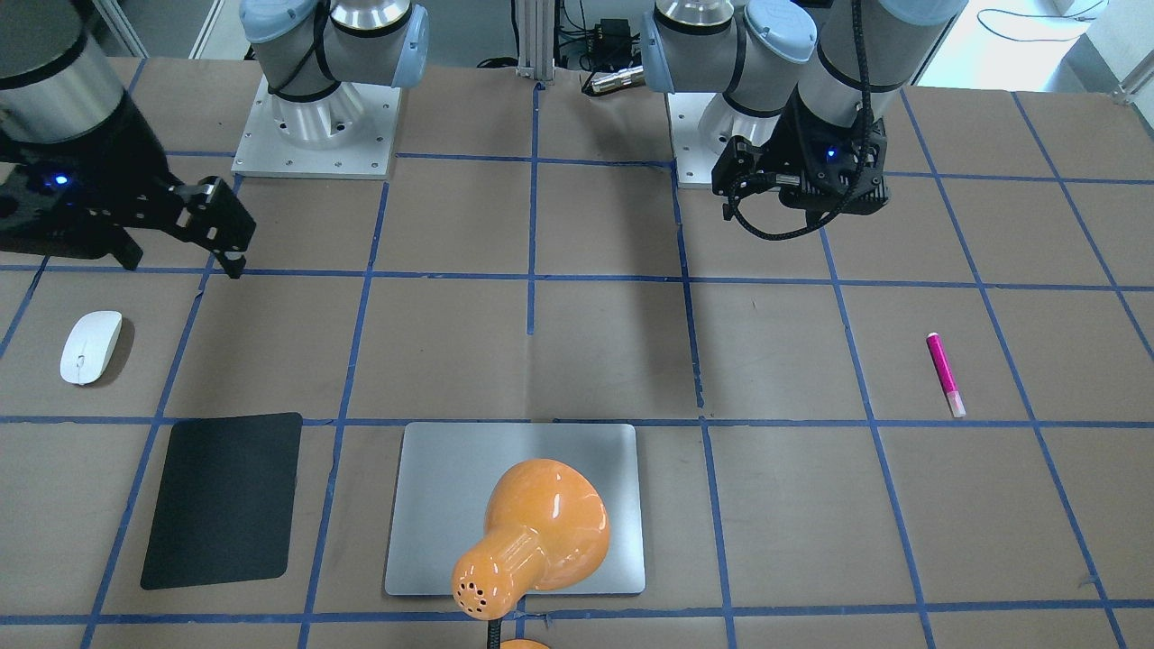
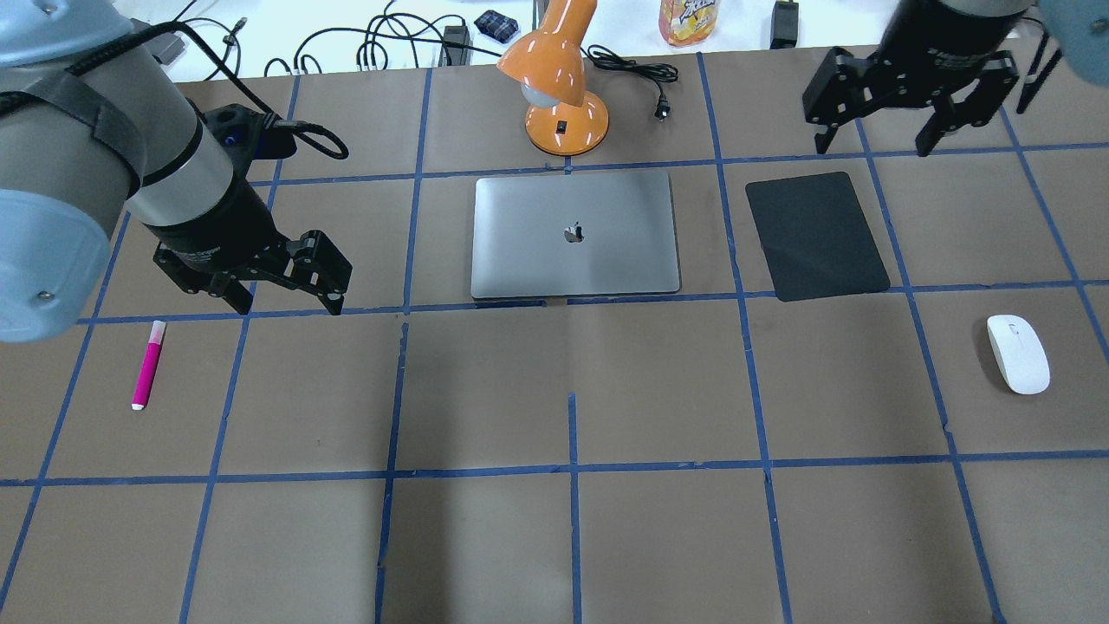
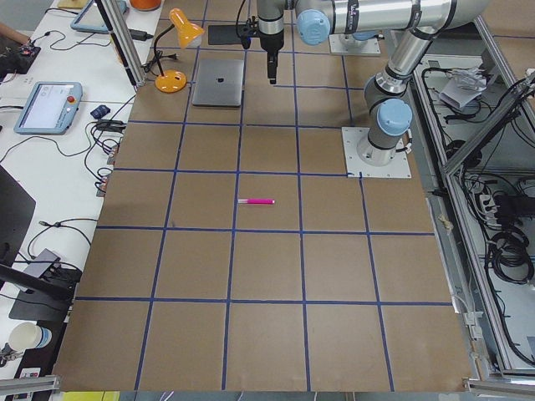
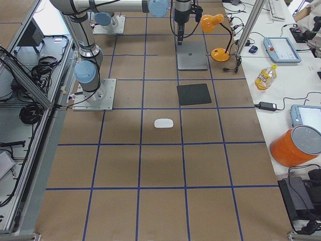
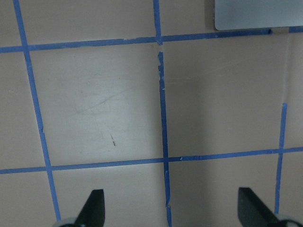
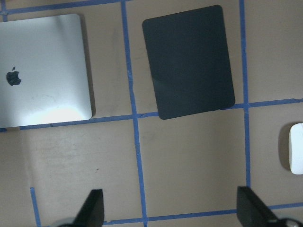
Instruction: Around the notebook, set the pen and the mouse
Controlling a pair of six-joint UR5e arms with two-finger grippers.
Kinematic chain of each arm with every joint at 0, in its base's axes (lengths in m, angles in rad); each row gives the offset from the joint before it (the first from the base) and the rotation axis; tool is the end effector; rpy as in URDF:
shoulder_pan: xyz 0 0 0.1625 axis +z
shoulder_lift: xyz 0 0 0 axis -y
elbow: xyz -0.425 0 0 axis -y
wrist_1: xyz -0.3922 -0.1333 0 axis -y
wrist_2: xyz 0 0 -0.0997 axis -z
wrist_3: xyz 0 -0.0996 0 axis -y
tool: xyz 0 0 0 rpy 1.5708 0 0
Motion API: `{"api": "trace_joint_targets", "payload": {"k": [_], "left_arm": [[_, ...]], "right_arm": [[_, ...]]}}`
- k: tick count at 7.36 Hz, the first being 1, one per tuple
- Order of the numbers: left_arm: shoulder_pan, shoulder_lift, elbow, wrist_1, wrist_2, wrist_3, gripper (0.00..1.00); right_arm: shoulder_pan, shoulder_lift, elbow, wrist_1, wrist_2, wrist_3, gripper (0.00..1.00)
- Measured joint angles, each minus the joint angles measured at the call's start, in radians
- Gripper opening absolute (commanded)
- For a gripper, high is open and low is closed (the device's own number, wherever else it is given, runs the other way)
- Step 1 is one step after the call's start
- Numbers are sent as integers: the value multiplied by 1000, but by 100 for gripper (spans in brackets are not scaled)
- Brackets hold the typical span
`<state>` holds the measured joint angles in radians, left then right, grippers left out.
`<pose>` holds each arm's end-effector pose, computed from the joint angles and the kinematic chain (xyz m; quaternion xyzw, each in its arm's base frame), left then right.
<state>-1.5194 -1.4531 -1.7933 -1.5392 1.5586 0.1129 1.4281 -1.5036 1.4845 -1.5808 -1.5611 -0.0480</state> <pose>-0.1121 -0.4386 0.4369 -0.0305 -0.9988 -0.0360 0.0091 0.0585 -0.5370 0.4974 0.0473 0.9988 -0.0149 0.0034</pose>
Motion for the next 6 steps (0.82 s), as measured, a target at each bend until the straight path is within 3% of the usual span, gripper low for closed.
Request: {"api": "trace_joint_targets", "payload": {"k": [3, 6], "left_arm": [[17, -1, -7, 15, 3, 2, 100], [58, -11, -10, 16, 4, 4, 100]], "right_arm": [[-219, 23, 12, -12, -1, -255, 100], [-409, 107, 78, -127, -13, -483, 97]]}}
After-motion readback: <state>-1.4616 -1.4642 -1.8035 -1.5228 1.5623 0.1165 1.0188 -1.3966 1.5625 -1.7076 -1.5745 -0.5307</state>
